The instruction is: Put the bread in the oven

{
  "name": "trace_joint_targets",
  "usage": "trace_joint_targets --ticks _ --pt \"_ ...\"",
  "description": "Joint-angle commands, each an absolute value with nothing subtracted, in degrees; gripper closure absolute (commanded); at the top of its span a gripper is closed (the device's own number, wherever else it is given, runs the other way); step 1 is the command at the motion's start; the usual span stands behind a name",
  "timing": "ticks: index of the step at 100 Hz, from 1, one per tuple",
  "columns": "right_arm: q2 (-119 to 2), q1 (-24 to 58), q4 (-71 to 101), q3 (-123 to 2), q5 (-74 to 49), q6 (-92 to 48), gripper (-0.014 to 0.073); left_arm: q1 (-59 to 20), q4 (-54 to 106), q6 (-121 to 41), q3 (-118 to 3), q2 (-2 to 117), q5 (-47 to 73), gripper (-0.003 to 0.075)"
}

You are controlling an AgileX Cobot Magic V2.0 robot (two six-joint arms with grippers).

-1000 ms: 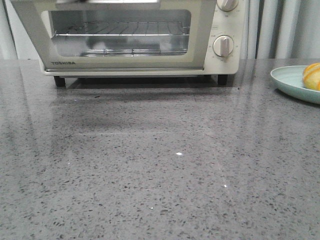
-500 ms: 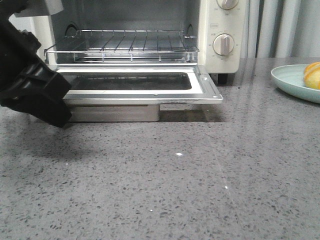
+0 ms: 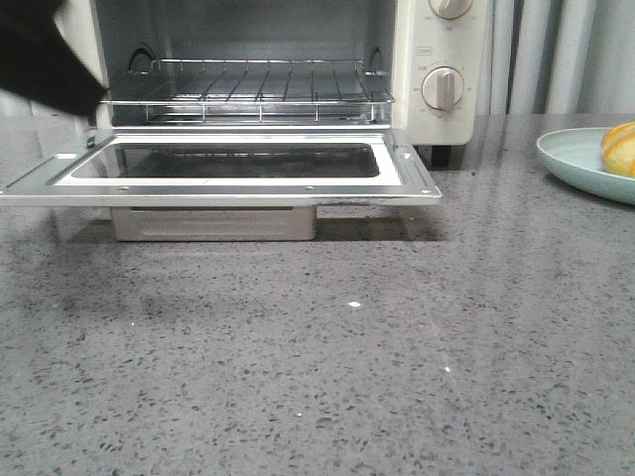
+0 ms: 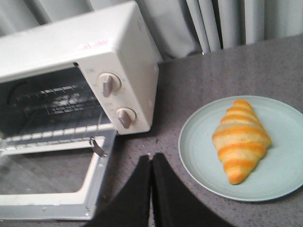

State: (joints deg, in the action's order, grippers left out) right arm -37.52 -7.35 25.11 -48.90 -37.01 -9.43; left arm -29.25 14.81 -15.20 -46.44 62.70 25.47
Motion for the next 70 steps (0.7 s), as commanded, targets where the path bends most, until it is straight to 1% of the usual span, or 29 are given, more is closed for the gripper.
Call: trace_joint_targets --ticks 1,3,4,5,7,10,14,16,19,32,41,52,70 --pt "-45.7 -7.6 21.8 -54.5 -36.9 -10.5 0.0573 -29.6 16.0 -14.8 -48.1 55.5 23.2 0.0742" --pt "-47.5 -7.6 21.3 -55.3 -37.4 -10.5 0.0552 -29.6 16.0 -14.8 -48.1 54.1 23.5 0.0742" --pt "-48.6 -7.6 20.6 -55.9 -37.8 -10.5 0.0516 -29.6 16.0 -14.8 -48.1 53.2 23.5 0.0742" --pt "-49.2 -7.6 20.6 -55.9 -37.8 -10.5 0.0516 -29.6 16.0 -14.8 -48.1 53.2 23.6 0.0742" --pt "-50.7 -7.6 20.0 -56.6 -38.2 -10.5 0.0461 -29.6 16.0 -14.8 -48.1 51.3 23.8 0.0742" --pt "-52.7 -7.6 19.2 -57.9 -38.5 -10.5 0.0417 -29.6 16.0 -14.8 -48.1 49.6 24.0 0.0742" --pt "-55.8 -7.6 17.8 -59.1 -38.5 -10.5 0.0314 -29.6 16.0 -14.8 -48.1 47.2 24.2 0.0742" --pt "-57.4 -7.6 17.7 -59.6 -38.4 -10.5 0.0281 -29.6 16.0 -14.8 -48.1 46.1 24.3 0.0742" --pt "-59.3 -7.6 17.6 -60.4 -38.4 -10.4 0.0256 -29.6 16.0 -14.8 -48.1 44.6 24.4 0.0742" --pt "-68.3 -7.6 16.7 -63.7 -38.7 -10.1 0.0255 -29.6 16.3 -14.8 -48.1 38.8 25.8 0.0742" --pt "-73.4 -7.6 11.3 -65.9 -38.8 -5.6 0.0255 -29.6 17.0 -14.8 -48.1 36.3 27.0 0.0742" --pt "-77.6 -7.6 6.1 -67.6 -39.5 -1.5 0.0255 -29.6 17.1 -14.8 -48.1 34.7 28.4 0.0742" --pt "-82.2 -7.2 5.9 -67.9 -41.6 -0.8 0.0255 -29.6 17.2 -14.8 -48.1 34.3 29.0 0.0742"
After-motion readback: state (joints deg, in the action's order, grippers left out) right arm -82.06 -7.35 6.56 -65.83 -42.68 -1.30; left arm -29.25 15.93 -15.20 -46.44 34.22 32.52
